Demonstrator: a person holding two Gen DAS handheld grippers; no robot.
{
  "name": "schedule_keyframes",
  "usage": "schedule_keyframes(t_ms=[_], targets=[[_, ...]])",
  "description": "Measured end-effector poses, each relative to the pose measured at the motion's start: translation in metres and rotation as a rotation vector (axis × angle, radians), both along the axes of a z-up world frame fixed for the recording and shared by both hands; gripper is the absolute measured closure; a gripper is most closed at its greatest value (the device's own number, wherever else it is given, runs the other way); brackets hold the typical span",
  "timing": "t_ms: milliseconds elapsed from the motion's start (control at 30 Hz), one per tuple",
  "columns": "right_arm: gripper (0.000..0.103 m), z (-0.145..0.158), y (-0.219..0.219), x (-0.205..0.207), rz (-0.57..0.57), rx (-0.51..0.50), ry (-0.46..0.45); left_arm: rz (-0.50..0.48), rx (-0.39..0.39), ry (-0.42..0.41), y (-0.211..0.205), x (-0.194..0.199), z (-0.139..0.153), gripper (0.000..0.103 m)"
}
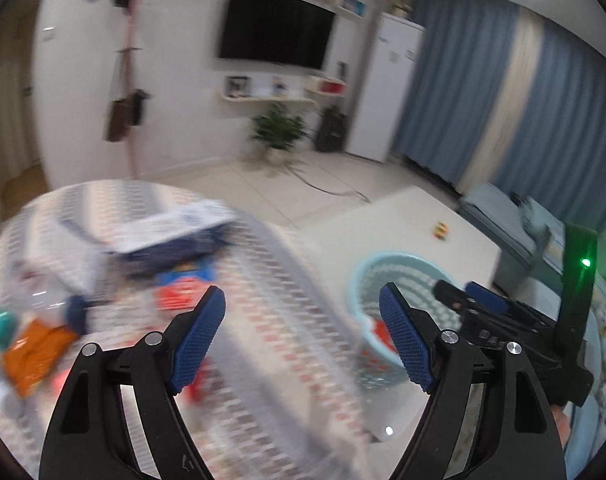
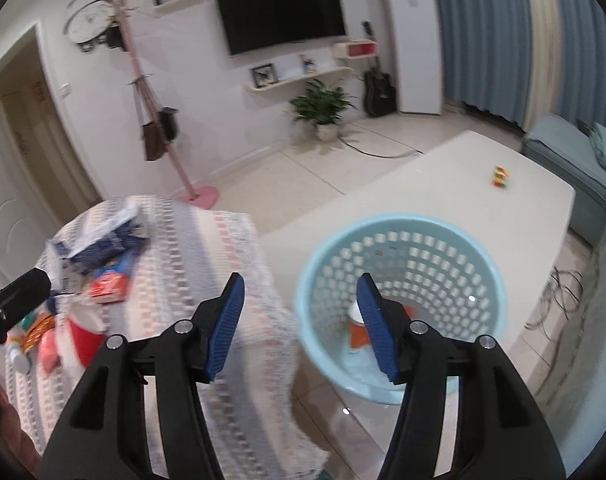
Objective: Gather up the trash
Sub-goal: 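Grasp the red-white paper cup with the right tool while the left grasps the pink bottle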
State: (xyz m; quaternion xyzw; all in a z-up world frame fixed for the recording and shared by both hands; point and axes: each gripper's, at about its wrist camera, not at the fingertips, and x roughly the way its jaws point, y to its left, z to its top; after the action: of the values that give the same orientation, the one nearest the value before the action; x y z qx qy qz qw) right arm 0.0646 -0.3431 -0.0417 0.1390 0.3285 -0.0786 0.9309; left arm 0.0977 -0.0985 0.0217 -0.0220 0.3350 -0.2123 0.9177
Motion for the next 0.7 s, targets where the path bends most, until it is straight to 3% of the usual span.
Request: schedule_keyframes(t_ms=[233,467,600,700], targets=[[0.037,0.013,0.071,0.005,0.181,-0.005,-0.067,0.336,0.025,-0.049,0.117,-0.018,0.019,0.017],[0.015,0.011,0.155,0.014,0.417,-0.045,-0.084,0.674,0.021,-0.006,0.239,-0.028,0.015,0.013],[0.013,-0.004,0.207,0.021,0.535,-0.126,-0.048,0.765,-0.049,0.076,0.286,-0.028,-0.001,0.013],[0.013,-0.017,0.228,0.029,0.564,-0.19,-0.019,0.793,-0.115,0.136,0.313,-0.024,-0.018,0.013]])
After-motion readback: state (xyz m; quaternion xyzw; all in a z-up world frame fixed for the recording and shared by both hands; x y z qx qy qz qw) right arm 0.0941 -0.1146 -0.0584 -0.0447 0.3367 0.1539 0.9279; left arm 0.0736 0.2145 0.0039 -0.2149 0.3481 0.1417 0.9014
